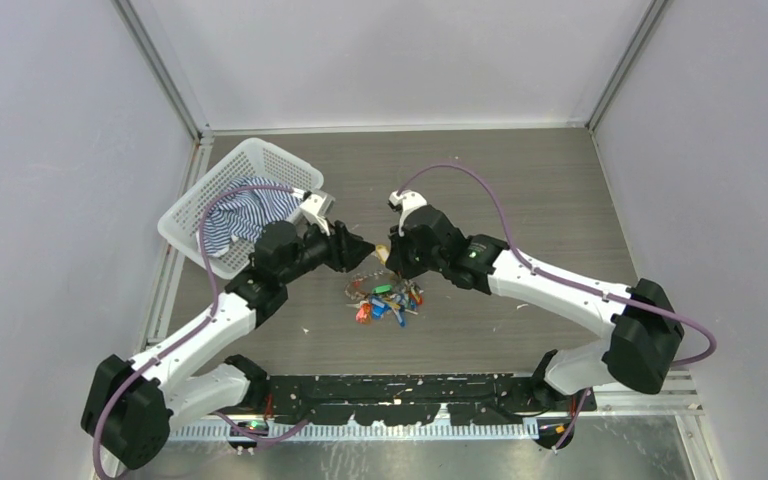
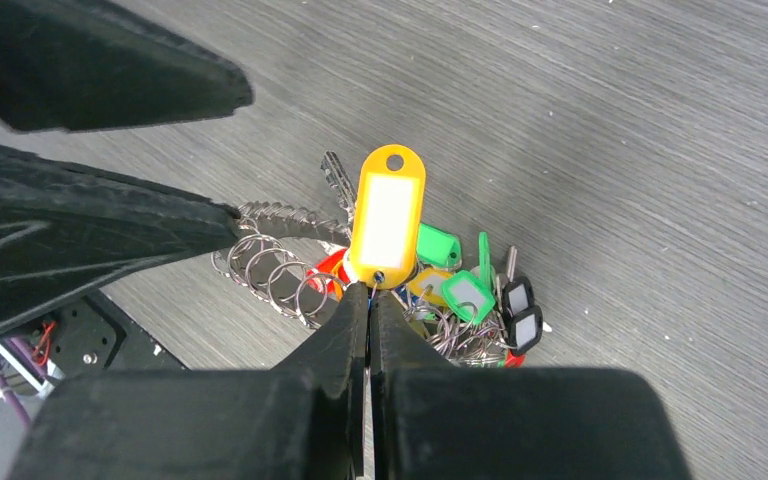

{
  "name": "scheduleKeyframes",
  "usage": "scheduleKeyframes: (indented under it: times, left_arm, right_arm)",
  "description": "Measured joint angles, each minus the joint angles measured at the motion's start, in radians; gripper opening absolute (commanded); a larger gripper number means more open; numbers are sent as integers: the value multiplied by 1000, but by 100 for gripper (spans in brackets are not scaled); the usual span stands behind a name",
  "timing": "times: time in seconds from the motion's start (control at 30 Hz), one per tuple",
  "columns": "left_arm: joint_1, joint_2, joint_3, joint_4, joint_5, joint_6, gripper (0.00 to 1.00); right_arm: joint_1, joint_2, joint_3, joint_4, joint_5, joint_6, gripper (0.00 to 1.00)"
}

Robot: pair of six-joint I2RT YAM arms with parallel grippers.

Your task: Remove the keys from the keyring

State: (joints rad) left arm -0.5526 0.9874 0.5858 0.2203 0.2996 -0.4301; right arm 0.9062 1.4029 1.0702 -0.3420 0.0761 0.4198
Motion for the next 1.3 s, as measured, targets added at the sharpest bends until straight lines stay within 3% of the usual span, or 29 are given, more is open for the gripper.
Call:
scheduleKeyframes:
  times: [0.17,0.3,0.43,0.67,1.3]
  left_arm:
    - [0,47,0,28,52,-25,64]
    - [-2,50,23,-74,-8,-100,70]
    - [-2,50,53,-155,-70,-243,68]
    - [-1,162,68,-168,-52,-512,67]
    - [-1,200,91,-238,-8,-816,52]
  right_arm:
    - [0,-45,-65,54,-34,-17,1]
    - [1,-51,-84,88,-38,-29,1]
    - [5,-51,-100,126,-36,-39,1]
    - [25,-55,-134,185,-14,-55,1]
    - [108,-45,-140,237,166,-105,1]
